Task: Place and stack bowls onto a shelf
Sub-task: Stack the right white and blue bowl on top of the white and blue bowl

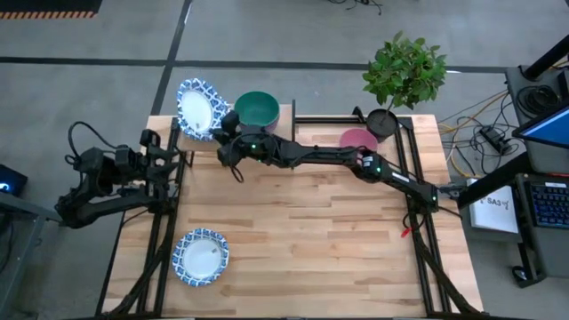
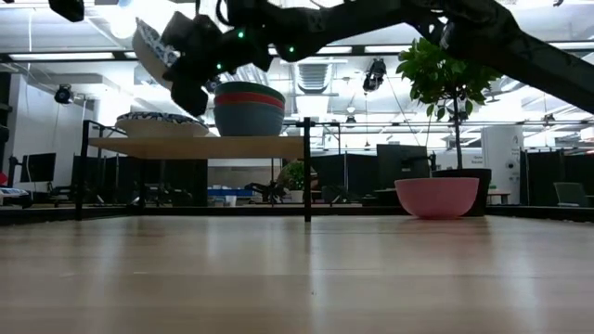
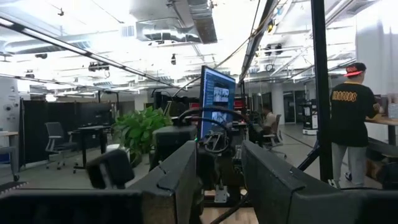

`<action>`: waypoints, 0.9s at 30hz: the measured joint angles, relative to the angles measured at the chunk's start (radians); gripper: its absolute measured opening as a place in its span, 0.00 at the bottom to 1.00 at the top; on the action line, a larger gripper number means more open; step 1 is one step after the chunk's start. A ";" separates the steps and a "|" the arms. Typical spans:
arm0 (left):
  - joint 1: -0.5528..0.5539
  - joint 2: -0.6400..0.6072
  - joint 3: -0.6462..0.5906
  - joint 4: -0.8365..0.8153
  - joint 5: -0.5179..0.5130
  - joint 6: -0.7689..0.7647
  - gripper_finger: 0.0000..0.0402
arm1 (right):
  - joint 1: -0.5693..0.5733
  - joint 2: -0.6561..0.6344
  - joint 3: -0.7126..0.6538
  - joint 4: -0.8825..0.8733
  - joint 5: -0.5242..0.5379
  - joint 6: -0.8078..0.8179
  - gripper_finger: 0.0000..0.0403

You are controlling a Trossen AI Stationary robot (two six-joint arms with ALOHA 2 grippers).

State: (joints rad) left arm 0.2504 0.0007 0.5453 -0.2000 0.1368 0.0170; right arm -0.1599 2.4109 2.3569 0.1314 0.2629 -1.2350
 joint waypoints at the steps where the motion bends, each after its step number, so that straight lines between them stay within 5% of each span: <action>1: 0.000 -0.001 0.000 0.000 0.000 0.000 0.28 | -0.001 0.000 0.000 -0.004 0.000 -0.006 0.02; 17: 0.000 0.000 0.000 0.000 -0.001 0.000 0.28 | -0.018 -0.002 0.000 -0.006 0.023 0.087 0.27; 27: 0.000 -0.001 -0.001 -0.007 -0.006 0.000 0.28 | 0.006 -0.010 0.000 -0.023 0.063 0.207 0.28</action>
State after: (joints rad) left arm 0.2504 -0.0001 0.5443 -0.2068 0.1309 0.0167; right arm -0.1539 2.4010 2.3566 0.1079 0.3260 -1.0283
